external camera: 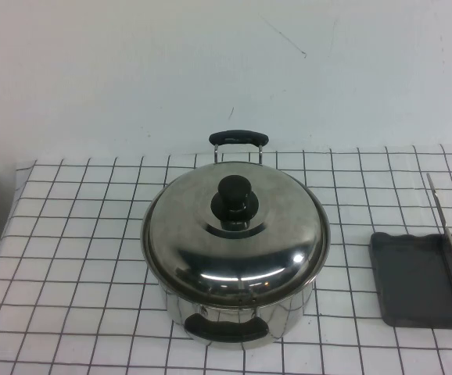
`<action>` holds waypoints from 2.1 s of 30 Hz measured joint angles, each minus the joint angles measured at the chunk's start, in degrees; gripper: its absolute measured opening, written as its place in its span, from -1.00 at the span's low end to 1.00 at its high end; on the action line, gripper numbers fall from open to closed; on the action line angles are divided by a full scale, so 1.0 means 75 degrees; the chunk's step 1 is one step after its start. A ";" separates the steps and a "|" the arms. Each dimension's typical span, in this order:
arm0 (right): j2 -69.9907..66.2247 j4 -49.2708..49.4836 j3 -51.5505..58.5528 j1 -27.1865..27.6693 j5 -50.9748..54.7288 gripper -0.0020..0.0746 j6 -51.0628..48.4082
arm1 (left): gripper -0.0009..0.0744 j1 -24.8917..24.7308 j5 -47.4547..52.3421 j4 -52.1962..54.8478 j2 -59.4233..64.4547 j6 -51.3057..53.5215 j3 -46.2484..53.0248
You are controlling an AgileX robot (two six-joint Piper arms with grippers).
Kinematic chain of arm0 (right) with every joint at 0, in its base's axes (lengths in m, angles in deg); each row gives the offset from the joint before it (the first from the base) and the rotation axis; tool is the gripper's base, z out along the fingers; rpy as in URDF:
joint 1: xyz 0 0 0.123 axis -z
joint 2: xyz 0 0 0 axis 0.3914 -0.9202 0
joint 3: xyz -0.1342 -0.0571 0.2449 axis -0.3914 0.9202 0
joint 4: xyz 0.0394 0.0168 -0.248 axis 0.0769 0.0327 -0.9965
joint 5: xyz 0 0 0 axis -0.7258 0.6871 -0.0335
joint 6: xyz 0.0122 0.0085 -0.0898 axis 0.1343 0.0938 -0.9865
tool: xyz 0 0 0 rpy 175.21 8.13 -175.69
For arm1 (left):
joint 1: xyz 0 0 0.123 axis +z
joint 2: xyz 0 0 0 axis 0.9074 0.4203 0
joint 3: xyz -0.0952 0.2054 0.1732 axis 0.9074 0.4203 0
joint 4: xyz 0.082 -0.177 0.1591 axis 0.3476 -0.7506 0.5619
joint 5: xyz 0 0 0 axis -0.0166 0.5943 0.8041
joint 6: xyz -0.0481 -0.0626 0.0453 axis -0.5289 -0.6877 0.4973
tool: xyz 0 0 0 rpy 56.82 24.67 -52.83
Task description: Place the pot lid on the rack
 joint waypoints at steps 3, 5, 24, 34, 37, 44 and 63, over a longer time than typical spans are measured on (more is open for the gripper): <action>0.0000 0.0000 0.0000 0.0000 0.0000 -0.95 0.0000 | -0.99 0.0000 0.0000 0.0000 0.0000 0.0000 0.0000; 0.0000 0.0000 0.0000 0.0000 0.0000 -0.95 0.0000 | -0.99 0.0000 -0.0177 -0.1089 0.0000 0.0000 0.0000; 0.0000 0.0000 0.0000 0.0000 0.0000 -0.95 0.0000 | -0.99 0.0000 -0.0443 -0.3758 0.0024 0.1765 -0.0260; 0.0000 0.0000 0.0000 0.0000 0.0000 -0.95 0.0000 | -0.98 0.0000 0.1137 -0.4234 0.2067 0.5186 -0.3007; 0.0000 0.0000 0.0000 0.0000 0.0000 -0.95 0.0000 | -0.98 0.0000 0.1204 -0.5227 0.2752 0.6449 -0.3546; 0.0000 0.0000 0.0000 0.0000 0.0000 -0.95 0.0000 | -0.96 -0.0111 0.1769 -0.6068 0.4062 0.8277 -0.4459; 0.0000 0.0000 0.0000 0.0000 0.0000 -0.95 0.0000 | 0.66 -0.4693 -0.2897 0.5884 0.7133 -0.3512 -0.4980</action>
